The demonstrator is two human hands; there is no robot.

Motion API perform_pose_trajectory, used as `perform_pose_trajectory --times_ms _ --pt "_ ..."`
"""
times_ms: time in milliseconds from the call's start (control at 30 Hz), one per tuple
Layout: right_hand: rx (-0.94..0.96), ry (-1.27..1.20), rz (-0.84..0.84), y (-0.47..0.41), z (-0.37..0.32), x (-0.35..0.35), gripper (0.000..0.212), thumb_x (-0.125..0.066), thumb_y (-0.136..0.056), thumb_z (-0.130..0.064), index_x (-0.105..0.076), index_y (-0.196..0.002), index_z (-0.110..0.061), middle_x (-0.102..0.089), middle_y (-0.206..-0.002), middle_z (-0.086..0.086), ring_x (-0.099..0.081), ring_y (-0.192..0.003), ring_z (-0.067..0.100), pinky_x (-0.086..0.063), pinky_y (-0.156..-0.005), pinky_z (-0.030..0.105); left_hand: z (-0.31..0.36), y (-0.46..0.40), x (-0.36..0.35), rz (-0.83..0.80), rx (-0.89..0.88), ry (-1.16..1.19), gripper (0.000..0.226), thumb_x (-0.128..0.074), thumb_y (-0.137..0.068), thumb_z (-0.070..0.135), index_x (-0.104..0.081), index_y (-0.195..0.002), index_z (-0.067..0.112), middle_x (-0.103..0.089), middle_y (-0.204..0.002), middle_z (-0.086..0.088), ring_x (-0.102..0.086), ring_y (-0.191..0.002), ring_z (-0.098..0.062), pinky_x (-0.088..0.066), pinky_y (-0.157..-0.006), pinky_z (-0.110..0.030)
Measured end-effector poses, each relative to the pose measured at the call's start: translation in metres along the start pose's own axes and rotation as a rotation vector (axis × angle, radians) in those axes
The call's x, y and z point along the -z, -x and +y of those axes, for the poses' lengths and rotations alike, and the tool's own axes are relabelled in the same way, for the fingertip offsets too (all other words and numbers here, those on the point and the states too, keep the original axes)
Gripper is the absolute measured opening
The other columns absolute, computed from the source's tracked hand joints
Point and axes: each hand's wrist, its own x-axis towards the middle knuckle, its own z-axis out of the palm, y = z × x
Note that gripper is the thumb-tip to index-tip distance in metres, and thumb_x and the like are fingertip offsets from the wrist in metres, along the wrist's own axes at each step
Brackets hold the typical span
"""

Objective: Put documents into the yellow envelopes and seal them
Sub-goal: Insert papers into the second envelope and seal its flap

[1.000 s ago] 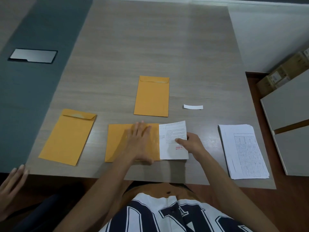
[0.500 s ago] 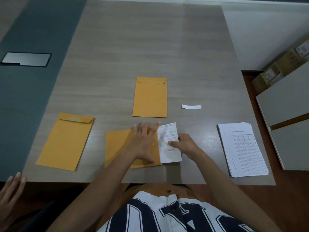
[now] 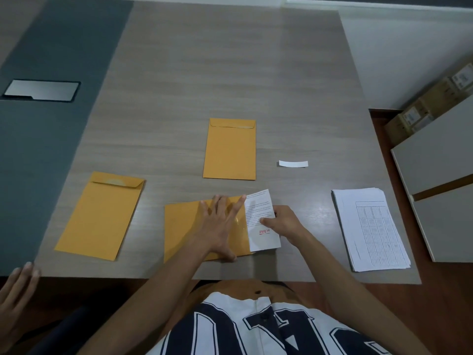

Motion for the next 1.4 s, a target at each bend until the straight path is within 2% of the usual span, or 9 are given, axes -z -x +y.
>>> perform_pose_trajectory --times_ms 267,433,633,700,867,1033,1167,1300,1400 --pt "0.023 -0.019 -0.04 0.008 -0.011 0.004 0.022 -0.067 -0.089 -0.018 -0.068 -0.11 -0.012 -0.072 -0.106 0.006 -0.071 -0.091 0.02 -0.06 -0.079 0.041 0.006 0.0 0.006 0.013 -0.027 0.063 0.155 -0.084 -0.047 0.066 0.033 -0.144 0.037 0.004 -0.159 -0.015 0.009 -0.147 -0.039 -0.005 -0.112 -0.07" --pt "-0.022 0.012 -0.01 0.013 -0.017 0.016 0.013 -0.065 -0.091 -0.015 -0.067 -0.101 -0.008 -0.072 -0.099 0.008 -0.072 -0.085 0.021 -0.061 -0.064 0.031 0.013 0.002 0.01 0.036 -0.069 0.054 0.153 -0.082 -0.049 0.068 0.033 -0.144 0.035 0.004 -0.159 -0.015 0.008 -0.147 -0.037 -0.007 -0.112 -0.068" --pt "-0.065 -0.069 -0.073 0.016 -0.026 0.002 0.009 -0.069 -0.088 -0.015 -0.068 -0.083 -0.008 -0.066 -0.081 0.014 -0.066 -0.07 0.025 -0.058 -0.066 0.035 0.02 0.0 0.014 0.071 -0.091 0.082 0.154 -0.083 -0.047 0.068 0.031 -0.145 0.036 0.0 -0.159 -0.015 0.006 -0.148 -0.037 -0.009 -0.112 -0.069" --pt "-0.083 -0.086 -0.095 0.018 -0.028 0.006 0.009 -0.07 -0.088 -0.014 -0.07 -0.087 -0.005 -0.068 -0.083 0.016 -0.068 -0.07 0.027 -0.059 -0.065 0.032 0.019 0.001 0.013 0.071 -0.088 0.086 0.154 -0.084 -0.046 0.068 0.031 -0.145 0.037 -0.001 -0.159 -0.015 0.005 -0.148 -0.037 -0.009 -0.112 -0.069" --pt "-0.08 -0.115 -0.127 0.02 -0.029 0.014 0.014 -0.068 -0.089 -0.008 -0.069 -0.097 0.003 -0.073 -0.085 0.022 -0.073 -0.07 0.03 -0.062 -0.065 0.037 0.022 0.003 0.016 0.087 -0.107 0.08 0.154 -0.083 -0.047 0.068 0.032 -0.144 0.039 -0.002 -0.158 -0.014 0.004 -0.148 -0.038 -0.01 -0.112 -0.07" --pt "-0.068 -0.059 -0.127 0.017 -0.031 0.005 0.007 -0.064 -0.091 -0.006 -0.069 -0.087 -0.005 -0.07 -0.08 0.015 -0.07 -0.064 0.025 -0.062 -0.067 0.036 0.028 0.003 0.017 0.11 -0.113 0.084 0.153 -0.084 -0.048 0.066 0.031 -0.144 0.04 -0.003 -0.158 -0.016 0.005 -0.147 -0.038 -0.009 -0.111 -0.07" --pt "-0.044 -0.051 -0.129 0.017 -0.031 0.005 0.006 -0.064 -0.09 -0.006 -0.07 -0.088 -0.005 -0.07 -0.083 0.017 -0.071 -0.068 0.028 -0.062 -0.064 0.034 0.025 0.002 0.012 0.096 -0.095 0.069 0.152 -0.083 -0.048 0.067 0.029 -0.145 0.039 -0.001 -0.158 -0.014 0.006 -0.147 -0.038 -0.009 -0.112 -0.07" --pt "0.044 0.037 0.074 0.01 -0.017 0.002 0.01 -0.07 -0.088 -0.014 -0.072 -0.087 -0.005 -0.072 -0.076 0.014 -0.071 -0.062 0.024 -0.061 -0.06 0.032 0.021 -0.005 0.002 0.027 -0.041 0.025 0.147 -0.082 -0.049 0.069 0.019 -0.15 0.034 0.009 -0.16 -0.012 0.011 -0.147 -0.037 -0.008 -0.112 -0.069" --pt "0.192 0.287 0.201 0.002 0.002 -0.002 0.009 -0.07 -0.087 -0.016 -0.076 -0.083 -0.009 -0.072 -0.074 0.005 -0.068 -0.067 0.016 -0.059 -0.073 0.034 0.02 -0.009 -0.007 -0.056 -0.009 -0.031 0.136 -0.077 -0.054 0.072 0.004 -0.154 0.027 0.017 -0.161 -0.009 0.018 -0.147 -0.035 -0.005 -0.114 -0.067"
